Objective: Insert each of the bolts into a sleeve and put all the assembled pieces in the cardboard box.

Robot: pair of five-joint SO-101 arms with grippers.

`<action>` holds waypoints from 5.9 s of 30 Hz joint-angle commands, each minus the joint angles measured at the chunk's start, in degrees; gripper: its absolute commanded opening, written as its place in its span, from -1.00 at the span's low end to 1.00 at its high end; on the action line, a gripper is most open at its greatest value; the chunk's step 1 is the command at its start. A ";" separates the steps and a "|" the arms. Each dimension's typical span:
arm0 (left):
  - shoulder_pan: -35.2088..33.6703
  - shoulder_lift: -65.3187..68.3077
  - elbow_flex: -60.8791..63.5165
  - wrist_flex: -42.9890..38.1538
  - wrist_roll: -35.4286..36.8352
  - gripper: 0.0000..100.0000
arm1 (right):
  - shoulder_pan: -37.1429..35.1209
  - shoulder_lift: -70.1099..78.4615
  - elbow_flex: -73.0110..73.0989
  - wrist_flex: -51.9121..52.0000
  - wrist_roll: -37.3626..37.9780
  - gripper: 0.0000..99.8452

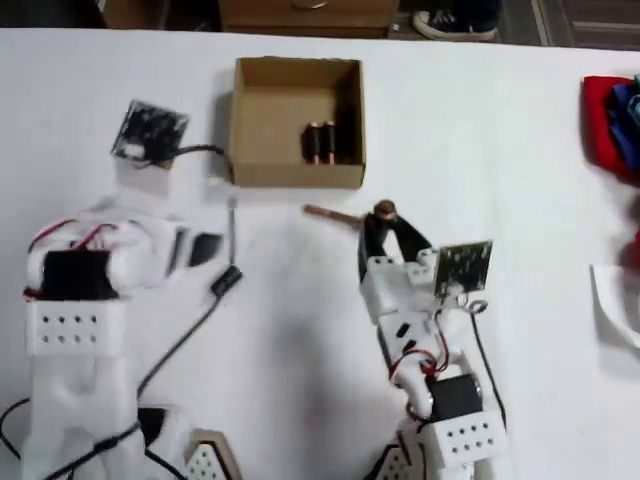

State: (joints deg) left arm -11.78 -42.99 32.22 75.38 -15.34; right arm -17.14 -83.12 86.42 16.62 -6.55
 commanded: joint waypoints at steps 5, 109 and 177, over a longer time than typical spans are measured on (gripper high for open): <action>-8.44 -0.26 16.22 -26.73 -1.76 -0.95 | 0.04 66.77 -69.19 20.62 -0.79 -0.96; -11.34 -0.35 41.36 -59.96 9.58 -0.71 | -15.34 105.45 -121.76 80.57 11.25 -0.90; -46.33 -0.35 25.80 -46.33 9.41 -0.71 | -27.82 142.20 -150.24 84.62 -25.14 -0.69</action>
State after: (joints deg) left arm -58.02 -42.90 61.14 29.41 -6.02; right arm -45.01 59.74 -60.92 99.78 -31.96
